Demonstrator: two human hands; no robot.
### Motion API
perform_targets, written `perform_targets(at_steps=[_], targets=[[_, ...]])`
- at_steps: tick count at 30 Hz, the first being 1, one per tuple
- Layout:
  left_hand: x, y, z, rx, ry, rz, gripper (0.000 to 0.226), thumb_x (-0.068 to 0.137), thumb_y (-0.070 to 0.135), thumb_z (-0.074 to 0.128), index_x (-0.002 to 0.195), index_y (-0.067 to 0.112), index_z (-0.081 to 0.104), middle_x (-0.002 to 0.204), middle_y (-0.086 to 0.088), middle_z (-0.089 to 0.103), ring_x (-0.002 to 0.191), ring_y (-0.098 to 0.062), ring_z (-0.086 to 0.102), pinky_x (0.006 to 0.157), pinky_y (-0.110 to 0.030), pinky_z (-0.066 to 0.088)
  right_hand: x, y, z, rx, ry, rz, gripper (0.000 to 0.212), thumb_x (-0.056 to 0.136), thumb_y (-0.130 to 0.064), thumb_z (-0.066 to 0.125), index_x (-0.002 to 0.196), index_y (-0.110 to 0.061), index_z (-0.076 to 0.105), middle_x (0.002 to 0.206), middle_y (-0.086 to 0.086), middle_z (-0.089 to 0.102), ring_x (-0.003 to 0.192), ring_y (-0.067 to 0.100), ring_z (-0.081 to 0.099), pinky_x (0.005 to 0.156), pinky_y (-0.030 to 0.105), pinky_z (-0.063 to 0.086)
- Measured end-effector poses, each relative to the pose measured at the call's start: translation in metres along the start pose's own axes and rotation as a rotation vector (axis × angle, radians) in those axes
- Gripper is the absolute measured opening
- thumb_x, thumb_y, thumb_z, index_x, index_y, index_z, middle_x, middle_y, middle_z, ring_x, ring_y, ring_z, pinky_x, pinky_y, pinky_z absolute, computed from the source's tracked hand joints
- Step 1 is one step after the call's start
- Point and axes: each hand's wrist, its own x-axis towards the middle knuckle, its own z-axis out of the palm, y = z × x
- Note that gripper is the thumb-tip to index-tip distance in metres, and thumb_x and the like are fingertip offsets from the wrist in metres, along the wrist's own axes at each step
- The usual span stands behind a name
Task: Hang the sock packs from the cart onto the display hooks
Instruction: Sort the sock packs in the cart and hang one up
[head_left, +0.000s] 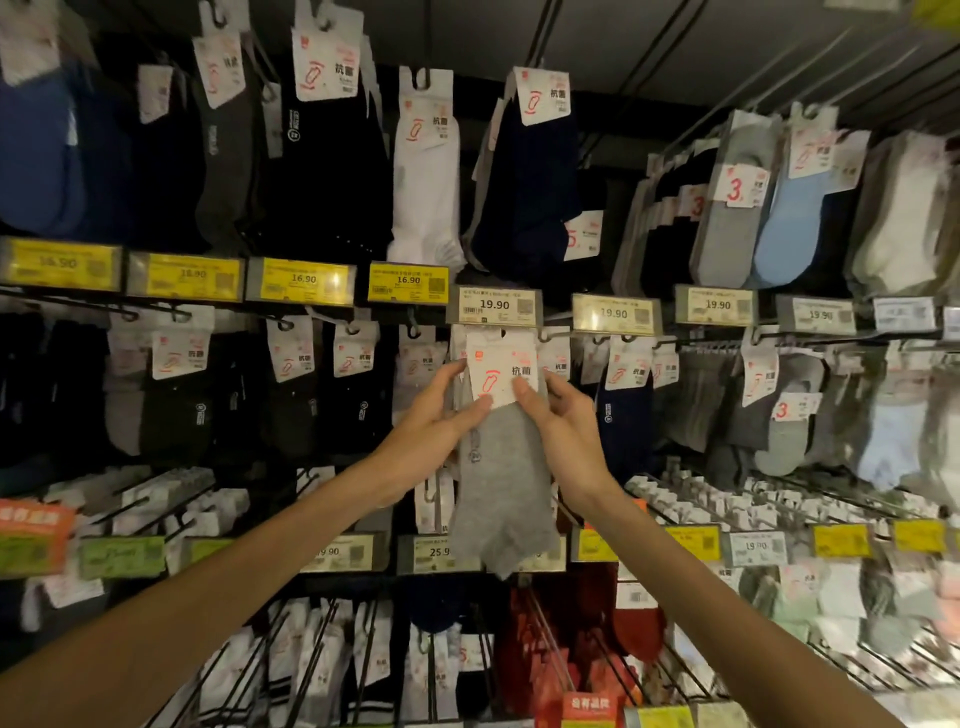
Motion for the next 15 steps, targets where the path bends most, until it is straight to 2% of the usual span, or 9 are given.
perform_targets(at_steps=[3, 7, 11, 15], targets=[[0.003, 0.009, 0.004, -0.018, 0.055, 0.030, 0.045, 0.099, 0.030, 0.056, 0.142, 0.030, 0.041, 0.120, 0.013, 0.065, 0.095, 0.003, 0.068, 0.071, -0.017, 0.055, 0.006, -0.013, 0.002, 0.000, 0.010, -0.048, 0.027, 0.099, -0.022, 0.056, 0.122, -0.011, 0.063, 0.112, 0.007, 0.072, 0.103, 0.023, 0.069, 0.088, 0.043, 0.057], [0.005, 0.016, 0.007, -0.106, 0.136, 0.015, 0.043, 0.100, 0.024, 0.056, 0.141, 0.027, 0.042, 0.112, 0.013, 0.064, 0.084, 0.004, 0.069, 0.061, -0.014, 0.053, 0.010, -0.020, 0.009, 0.012, 0.014, -0.050, 0.022, 0.099, -0.019, 0.056, 0.118, -0.017, 0.066, 0.107, 0.004, 0.074, 0.097, 0.019, 0.071, 0.081, 0.035, 0.059], [0.005, 0.018, 0.005, -0.135, 0.192, 0.012, 0.045, 0.099, 0.020, 0.056, 0.141, 0.027, 0.042, 0.126, 0.006, 0.060, 0.094, -0.003, 0.068, 0.064, -0.014, 0.053, 0.015, -0.020, 0.014, 0.059, 0.040, -0.004, 0.019, 0.098, -0.016, 0.057, 0.104, -0.031, 0.067, 0.100, -0.001, 0.074, 0.090, 0.012, 0.072, 0.068, 0.023, 0.057], [0.010, 0.026, 0.004, -0.090, 0.235, 0.022, 0.040, 0.100, 0.021, 0.055, 0.138, 0.026, 0.045, 0.110, 0.012, 0.064, 0.081, 0.003, 0.069, 0.060, -0.015, 0.053, 0.024, -0.023, 0.018, 0.119, 0.080, 0.065, 0.017, 0.095, -0.015, 0.060, 0.102, -0.028, 0.067, 0.099, 0.002, 0.075, 0.089, 0.015, 0.072, 0.071, 0.027, 0.058]])
